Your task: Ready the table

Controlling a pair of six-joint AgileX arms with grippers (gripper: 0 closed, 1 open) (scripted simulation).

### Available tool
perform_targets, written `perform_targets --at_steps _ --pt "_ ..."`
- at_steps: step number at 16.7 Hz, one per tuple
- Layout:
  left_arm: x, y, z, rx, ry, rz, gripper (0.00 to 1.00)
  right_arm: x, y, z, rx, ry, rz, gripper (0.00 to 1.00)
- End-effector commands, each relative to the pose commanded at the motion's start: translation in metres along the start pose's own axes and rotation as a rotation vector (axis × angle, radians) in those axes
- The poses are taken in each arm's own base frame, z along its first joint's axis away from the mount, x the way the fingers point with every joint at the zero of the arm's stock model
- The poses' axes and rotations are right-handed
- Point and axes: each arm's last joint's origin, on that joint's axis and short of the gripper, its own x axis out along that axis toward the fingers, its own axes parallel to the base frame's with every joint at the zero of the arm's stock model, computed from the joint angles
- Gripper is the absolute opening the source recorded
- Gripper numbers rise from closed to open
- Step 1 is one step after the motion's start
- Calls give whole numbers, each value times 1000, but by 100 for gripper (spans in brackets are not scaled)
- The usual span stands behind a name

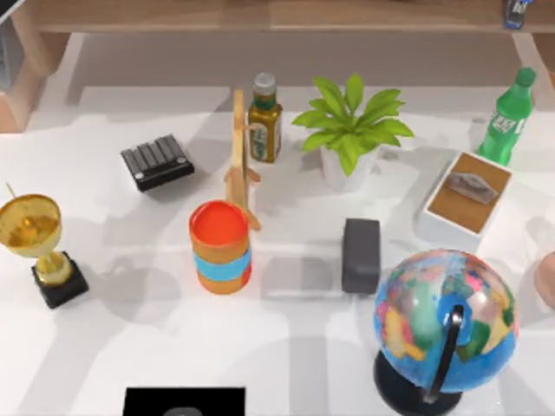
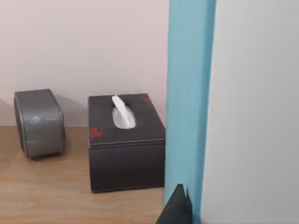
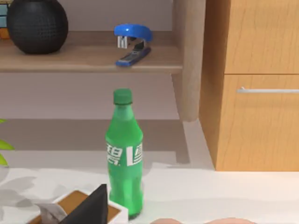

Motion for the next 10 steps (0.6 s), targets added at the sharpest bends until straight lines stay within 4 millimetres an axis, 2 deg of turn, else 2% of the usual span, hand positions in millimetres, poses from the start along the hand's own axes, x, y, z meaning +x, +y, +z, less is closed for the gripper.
perform_targets --at_steps 6,8,10 --pt "0 6 4 0 -12 7 0 0 0 0 0 0 0 100" --pt "1 26 16 7 -54 33 0 0 0 0 0 0 0 100" --pt "5 62 30 40 -109 89 0 0 0 0 0 0 0 100"
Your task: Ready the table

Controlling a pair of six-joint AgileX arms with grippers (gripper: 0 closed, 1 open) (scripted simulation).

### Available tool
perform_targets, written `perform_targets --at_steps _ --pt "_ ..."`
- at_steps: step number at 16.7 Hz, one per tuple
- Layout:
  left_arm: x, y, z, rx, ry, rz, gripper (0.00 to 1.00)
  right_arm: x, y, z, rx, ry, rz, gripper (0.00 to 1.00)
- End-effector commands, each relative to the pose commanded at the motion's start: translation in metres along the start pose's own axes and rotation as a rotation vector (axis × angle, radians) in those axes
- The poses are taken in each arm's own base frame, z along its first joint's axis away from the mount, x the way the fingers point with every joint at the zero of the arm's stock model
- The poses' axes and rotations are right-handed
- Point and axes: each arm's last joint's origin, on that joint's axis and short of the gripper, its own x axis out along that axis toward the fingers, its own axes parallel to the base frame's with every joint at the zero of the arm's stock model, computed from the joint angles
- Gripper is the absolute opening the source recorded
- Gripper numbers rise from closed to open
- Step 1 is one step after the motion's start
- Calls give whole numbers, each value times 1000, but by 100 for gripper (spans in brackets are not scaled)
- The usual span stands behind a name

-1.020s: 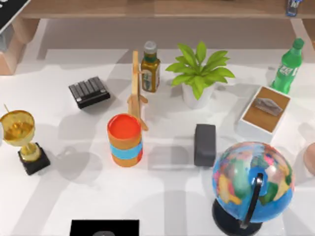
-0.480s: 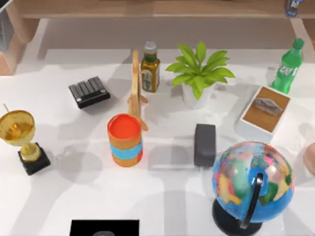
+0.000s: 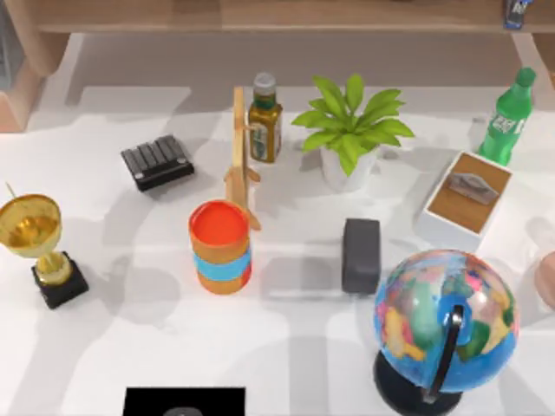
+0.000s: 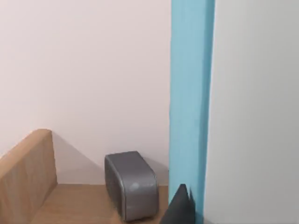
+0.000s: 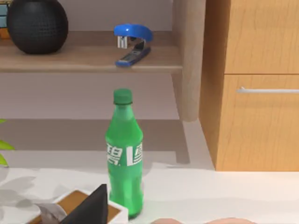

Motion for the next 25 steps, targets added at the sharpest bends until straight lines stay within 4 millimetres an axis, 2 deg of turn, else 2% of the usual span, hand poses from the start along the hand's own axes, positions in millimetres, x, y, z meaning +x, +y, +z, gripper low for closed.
perform_targets --at_steps 4,7,9,11,13,15,18,20,22,25 --pt "19 100 6 175 -81 171 0 0 0 0 0 0 0 100" --pt "31 186 -19 396 -42 309 0 0 0 0 0 0 0 100" --pt "32 246 -51 562 43 381 0 0 0 0 0 0 0 100" --pt "25 305 -93 724 166 421 0 0 0 0 0 0 0 100" --pt "8 358 -138 869 307 425 0 0 0 0 0 0 0 100" --pt "-18 400 -184 992 443 386 0 0 0 0 0 0 0 100" --pt "-59 435 -246 1139 592 259 0 0 0 0 0 0 0 100" --pt "-80 440 -278 1224 624 140 0 0 0 0 0 0 0 100" --pt "-89 430 -299 1308 594 9 0 0 0 0 0 0 0 100" --pt "-83 400 -315 1431 449 -177 0 0 0 0 0 0 0 100"
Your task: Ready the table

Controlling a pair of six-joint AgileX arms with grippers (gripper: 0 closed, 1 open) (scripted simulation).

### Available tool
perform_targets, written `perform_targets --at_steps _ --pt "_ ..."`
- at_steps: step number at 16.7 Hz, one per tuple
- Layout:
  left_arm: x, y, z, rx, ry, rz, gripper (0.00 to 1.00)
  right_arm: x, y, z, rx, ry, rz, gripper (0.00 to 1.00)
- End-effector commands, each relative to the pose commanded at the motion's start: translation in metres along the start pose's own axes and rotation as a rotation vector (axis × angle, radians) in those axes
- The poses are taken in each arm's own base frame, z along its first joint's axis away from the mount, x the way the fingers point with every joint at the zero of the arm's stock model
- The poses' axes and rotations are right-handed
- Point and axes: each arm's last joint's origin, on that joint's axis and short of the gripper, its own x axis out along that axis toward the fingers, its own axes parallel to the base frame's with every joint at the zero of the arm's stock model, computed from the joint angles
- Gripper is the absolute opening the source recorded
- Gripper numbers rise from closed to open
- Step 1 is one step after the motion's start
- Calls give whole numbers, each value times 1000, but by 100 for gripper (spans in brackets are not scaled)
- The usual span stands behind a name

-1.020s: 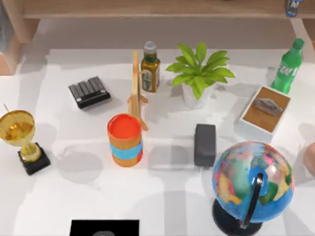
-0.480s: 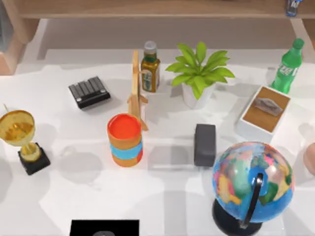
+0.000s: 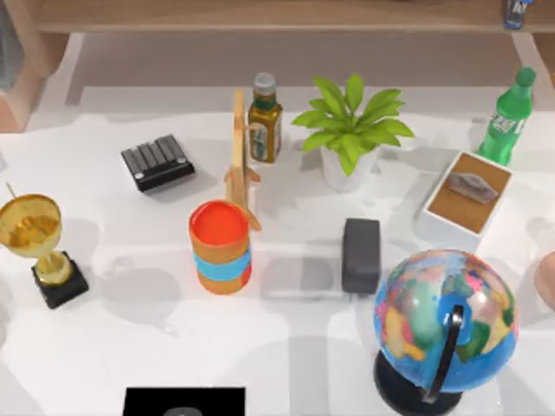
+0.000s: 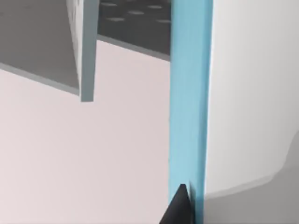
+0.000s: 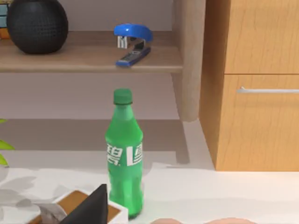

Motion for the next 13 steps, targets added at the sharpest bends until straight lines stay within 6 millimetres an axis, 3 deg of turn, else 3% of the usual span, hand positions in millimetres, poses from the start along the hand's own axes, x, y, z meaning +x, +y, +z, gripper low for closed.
perform_targets --at_steps 5,13 --pt "15 -10 51 139 -247 11 0 0 0 0 0 0 0 100" --pt "22 -7 52 146 -247 19 0 0 0 0 0 0 0 100"
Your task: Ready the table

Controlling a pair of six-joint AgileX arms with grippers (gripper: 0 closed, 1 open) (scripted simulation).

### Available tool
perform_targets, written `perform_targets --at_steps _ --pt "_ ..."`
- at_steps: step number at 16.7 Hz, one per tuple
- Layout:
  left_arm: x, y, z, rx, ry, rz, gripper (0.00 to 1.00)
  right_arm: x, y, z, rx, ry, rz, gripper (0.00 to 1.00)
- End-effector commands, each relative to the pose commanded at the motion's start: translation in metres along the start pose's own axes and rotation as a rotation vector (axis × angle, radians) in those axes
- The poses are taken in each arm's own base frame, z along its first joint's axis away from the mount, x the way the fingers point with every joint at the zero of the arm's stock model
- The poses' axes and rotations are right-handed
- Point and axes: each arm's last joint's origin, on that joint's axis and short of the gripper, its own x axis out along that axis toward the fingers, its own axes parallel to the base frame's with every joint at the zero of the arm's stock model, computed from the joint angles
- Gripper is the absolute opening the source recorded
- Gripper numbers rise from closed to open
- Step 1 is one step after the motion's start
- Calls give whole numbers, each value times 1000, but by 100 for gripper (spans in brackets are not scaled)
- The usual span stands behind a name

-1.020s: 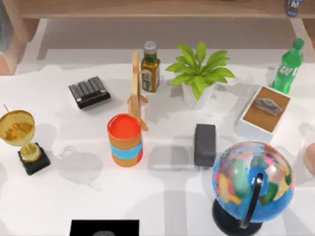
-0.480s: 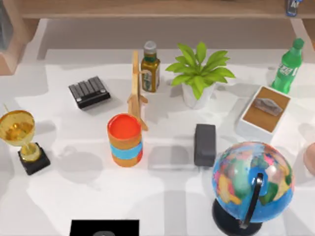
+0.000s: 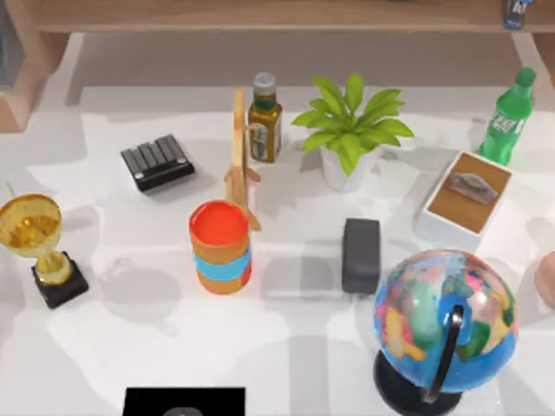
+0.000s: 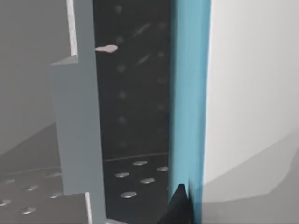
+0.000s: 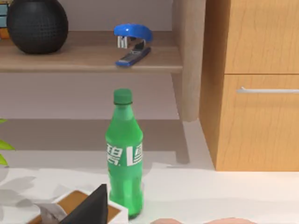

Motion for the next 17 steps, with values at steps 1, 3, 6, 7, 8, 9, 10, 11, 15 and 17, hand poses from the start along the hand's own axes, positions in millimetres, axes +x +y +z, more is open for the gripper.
perform_targets --at_steps 1,3,6,7,8,9,10,11,15,17 --pt "5 1 0 1 1 2 0 0 0 0 0 0 0 100" --pt "17 2 1 1 -4 1 0 0 0 0 0 0 0 100" --pt "23 -1 3 -4 -10 -8 0 0 0 0 0 0 0 100" --pt "23 -1 3 -4 -10 -8 0 0 0 0 0 0 0 100" --pt "23 -1 3 -4 -10 -8 0 0 0 0 0 0 0 100" --pt "23 -1 3 -4 -10 -8 8 0 0 0 0 0 0 100" --pt "23 -1 3 -4 -10 -8 15 0 0 0 0 0 0 100" --pt "23 -1 3 -4 -10 -8 23 0 0 0 0 0 0 100" --pt "23 -1 3 -4 -10 -8 53 0 0 0 0 0 0 100" --pt "23 -1 3 -4 -10 -8 68 0 0 0 0 0 0 100"
